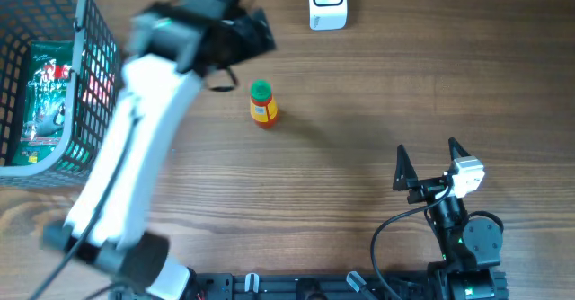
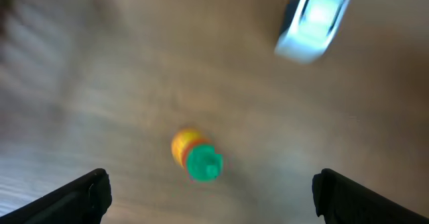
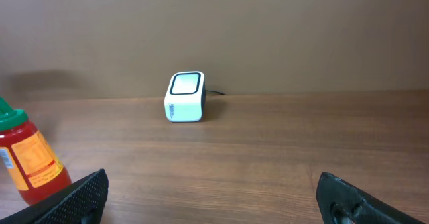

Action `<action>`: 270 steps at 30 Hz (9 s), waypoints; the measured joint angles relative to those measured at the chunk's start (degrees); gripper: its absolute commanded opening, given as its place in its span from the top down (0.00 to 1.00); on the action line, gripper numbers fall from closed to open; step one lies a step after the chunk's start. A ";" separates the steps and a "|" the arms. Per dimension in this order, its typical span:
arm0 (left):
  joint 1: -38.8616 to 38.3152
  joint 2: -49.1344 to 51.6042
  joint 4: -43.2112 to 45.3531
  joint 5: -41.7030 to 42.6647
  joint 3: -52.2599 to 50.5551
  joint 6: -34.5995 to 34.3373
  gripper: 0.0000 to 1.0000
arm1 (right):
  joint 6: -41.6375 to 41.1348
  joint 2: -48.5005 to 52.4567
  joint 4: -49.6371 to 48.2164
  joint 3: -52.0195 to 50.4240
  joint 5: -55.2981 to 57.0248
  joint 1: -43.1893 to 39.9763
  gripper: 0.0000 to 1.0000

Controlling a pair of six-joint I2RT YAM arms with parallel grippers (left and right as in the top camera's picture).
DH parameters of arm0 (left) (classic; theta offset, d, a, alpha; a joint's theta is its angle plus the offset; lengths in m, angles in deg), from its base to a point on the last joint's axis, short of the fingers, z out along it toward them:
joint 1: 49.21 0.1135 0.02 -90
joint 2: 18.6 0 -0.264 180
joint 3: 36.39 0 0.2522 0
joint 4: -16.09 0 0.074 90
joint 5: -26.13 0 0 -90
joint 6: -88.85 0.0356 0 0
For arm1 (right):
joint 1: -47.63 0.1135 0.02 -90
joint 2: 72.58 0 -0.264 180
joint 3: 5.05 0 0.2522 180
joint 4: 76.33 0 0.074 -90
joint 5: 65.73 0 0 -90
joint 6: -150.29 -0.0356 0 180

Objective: Scan the item barcode
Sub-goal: 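Lift the bottle out and place it upright on the table center, then return the left gripper into the basket toward the green-capped jar, then grasp the green-capped chicken seasoning jar with the left gripper, then carry the jar out and set it down below the bottle, then move the left gripper back over the basket toward the glove pack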

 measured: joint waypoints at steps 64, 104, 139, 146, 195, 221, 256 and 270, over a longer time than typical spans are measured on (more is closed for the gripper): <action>58.73 24.70 -22.51 6.14 2.71 -35.91 0.00 | 0.00 0.00 0.00 0.00 -0.02 0.00 0.00; 52.83 24.59 -7.06 1.01 -16.96 -35.12 0.32 | 0.00 0.00 0.00 0.00 -0.02 0.00 0.00; 51.87 -3.30 -17.05 1.62 7.19 -31.19 0.44 | 0.00 0.00 0.00 0.00 -0.02 0.00 0.00; 35.19 -11.23 -20.06 3.45 7.54 -31.19 0.40 | 0.00 0.00 0.02 0.00 -0.02 0.00 0.00; -28.68 7.96 26.03 -6.38 -44.78 -47.10 0.25 | 0.00 -0.11 0.00 -0.02 -0.20 0.00 0.00; -28.68 4.94 12.17 -6.69 -44.76 -47.12 0.00 | 0.00 -0.11 0.00 -0.02 -0.20 0.00 0.00; -12.24 -29.07 5.11 -12.55 -42.25 -25.97 0.00 | 0.00 -0.11 0.00 -0.02 -0.20 0.00 0.00; 3.54 -29.59 3.37 -13.57 -25.33 -15.96 0.00 | 0.00 -0.11 0.00 -0.02 -0.20 0.00 0.00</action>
